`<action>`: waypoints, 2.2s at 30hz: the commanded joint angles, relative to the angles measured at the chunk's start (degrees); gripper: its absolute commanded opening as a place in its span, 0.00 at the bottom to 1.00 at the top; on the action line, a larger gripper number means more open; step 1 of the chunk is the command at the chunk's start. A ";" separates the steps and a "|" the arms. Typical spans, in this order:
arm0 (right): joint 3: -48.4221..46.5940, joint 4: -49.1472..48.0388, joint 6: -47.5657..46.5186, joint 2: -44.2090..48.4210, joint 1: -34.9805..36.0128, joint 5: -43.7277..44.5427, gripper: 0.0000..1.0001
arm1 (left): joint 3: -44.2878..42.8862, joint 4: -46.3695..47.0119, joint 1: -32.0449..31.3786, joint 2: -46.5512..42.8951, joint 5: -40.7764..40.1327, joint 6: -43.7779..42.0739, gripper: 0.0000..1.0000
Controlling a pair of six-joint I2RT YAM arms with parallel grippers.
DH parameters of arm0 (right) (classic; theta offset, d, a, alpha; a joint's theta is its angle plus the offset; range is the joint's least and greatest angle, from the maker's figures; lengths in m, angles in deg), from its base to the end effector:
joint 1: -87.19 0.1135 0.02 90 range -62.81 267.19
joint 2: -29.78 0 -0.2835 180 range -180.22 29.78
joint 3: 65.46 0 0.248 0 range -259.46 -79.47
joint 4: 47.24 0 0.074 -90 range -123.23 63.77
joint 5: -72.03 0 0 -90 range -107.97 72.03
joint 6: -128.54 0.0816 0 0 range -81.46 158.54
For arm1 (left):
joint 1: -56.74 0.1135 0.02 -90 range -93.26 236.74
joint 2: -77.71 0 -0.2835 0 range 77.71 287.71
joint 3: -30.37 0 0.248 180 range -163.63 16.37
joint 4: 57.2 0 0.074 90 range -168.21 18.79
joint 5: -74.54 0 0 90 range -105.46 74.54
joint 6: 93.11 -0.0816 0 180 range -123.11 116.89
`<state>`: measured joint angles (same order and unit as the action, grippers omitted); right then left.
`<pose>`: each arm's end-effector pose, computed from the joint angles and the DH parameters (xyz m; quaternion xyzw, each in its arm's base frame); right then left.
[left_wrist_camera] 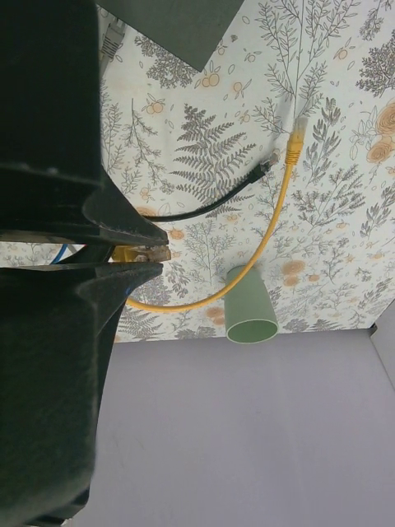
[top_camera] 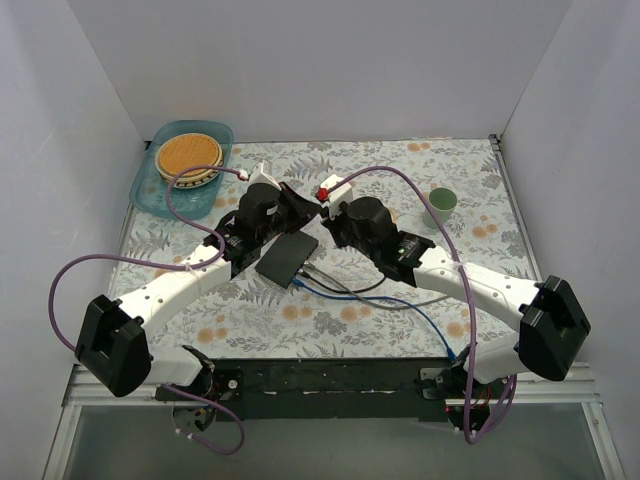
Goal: Insert the plug into the switch port
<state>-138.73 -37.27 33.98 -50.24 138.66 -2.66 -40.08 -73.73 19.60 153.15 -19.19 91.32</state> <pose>0.2432 0.2709 0.3196 -0.3033 0.7394 0.1374 0.5851 0.2745 -0.2013 0.3093 -0.4122 0.7163 -0.5018 0.2552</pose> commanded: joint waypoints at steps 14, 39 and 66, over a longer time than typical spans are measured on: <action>-0.50 -0.91 -7.13 1.10 -3.38 -12.90 0.01 | 0.19 -2.92 -0.12 -8.90 -10.85 -15.12 0.98; -0.50 -8.08 2.78 2.60 -22.72 -88.43 0.01 | 10.92 18.52 0.58 -15.15 30.70 -37.31 0.75; -2.26 2.63 0.87 7.86 -22.11 -53.84 0.64 | 2.22 14.85 0.58 -6.53 11.22 -10.18 0.00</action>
<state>-139.89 -36.59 36.56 -48.37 115.47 -72.97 -33.89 -54.34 20.23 147.27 5.66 70.38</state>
